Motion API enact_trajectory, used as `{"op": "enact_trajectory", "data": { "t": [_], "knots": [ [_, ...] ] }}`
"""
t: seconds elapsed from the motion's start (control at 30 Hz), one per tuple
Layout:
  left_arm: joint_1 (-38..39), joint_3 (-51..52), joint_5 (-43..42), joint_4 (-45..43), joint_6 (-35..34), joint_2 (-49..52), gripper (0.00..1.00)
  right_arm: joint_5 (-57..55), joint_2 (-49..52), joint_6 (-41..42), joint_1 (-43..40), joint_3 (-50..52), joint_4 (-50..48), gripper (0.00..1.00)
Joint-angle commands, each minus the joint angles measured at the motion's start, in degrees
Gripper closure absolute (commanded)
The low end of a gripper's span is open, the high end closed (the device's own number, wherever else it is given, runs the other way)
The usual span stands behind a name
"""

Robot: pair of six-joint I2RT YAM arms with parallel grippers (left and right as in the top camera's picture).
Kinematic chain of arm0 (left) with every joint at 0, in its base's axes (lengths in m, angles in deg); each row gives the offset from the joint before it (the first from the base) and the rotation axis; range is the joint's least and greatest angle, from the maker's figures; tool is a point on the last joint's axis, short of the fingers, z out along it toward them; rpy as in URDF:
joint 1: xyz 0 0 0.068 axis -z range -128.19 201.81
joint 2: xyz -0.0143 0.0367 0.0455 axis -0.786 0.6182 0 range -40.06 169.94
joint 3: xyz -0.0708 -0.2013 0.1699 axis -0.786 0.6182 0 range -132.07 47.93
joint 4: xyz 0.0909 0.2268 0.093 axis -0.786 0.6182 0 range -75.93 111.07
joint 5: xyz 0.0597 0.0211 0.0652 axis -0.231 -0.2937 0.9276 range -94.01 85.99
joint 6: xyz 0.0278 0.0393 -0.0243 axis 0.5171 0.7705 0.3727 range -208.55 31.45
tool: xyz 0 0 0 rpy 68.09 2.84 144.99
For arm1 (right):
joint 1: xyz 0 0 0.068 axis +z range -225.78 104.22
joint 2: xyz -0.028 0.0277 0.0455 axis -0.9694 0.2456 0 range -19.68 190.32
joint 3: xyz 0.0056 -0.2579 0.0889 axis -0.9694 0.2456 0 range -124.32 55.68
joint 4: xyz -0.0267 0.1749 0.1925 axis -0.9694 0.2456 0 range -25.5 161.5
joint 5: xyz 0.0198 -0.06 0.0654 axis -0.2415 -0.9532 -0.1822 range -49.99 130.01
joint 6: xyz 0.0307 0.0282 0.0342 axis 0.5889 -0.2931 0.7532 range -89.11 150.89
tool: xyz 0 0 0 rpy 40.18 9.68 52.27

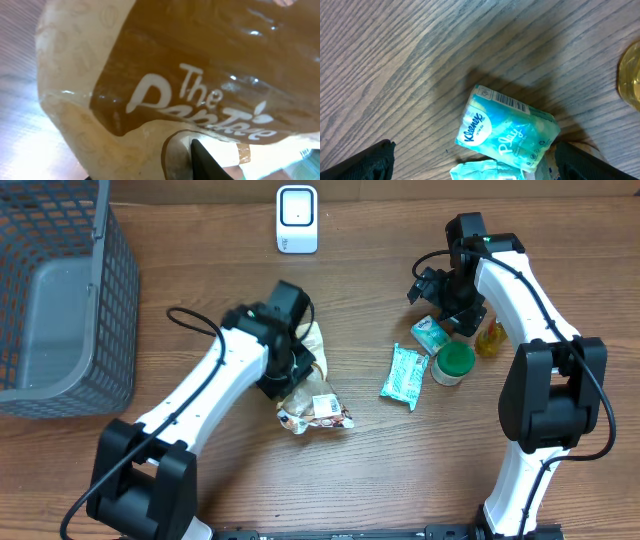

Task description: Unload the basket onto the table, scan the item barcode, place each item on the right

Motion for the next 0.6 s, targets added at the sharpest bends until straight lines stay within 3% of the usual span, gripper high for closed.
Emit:
{"op": "enact_trajectory", "data": {
  "t": [0.0, 0.07, 0.17, 0.23, 0.33, 0.57],
  "knots": [
    [1.18, 5.11, 2.01, -4.02, -3.89, -0.85, 0.92, 0.09, -1.25, -0.24, -0.22, -1.53, -0.13, 0.0],
    [1.22, 6.8, 2.43, -5.42, -3.85, -0.85, 0.81, 0.09, -1.25, -0.24, -0.22, -1.53, -0.13, 0.0],
    [1.14, 7.23, 3.37, -5.79, 0.04, -0.85, 0.53, 0.09, -1.25, -0.24, -0.22, -1.53, -0.13, 0.0],
    [1.01, 6.8, 3.43, -7.04, 7.41, -1.01, 0.3, 0.09, -1.25, -0.24, -0.22, -1.53, -0.13, 0.0],
    [0.44, 4.39, 2.82, -6.32, 19.15, -0.98, 0.09, 0.09, -1.25, -0.24, -0.22, -1.53, -0.13, 0.0],
    [0.39, -3.23, 1.11, -1.49, 41.48, -0.98, 0.06, 0.09, -1.25, -0.24, -0.22, -1.53, -0.13, 0.0]
  ]
}}
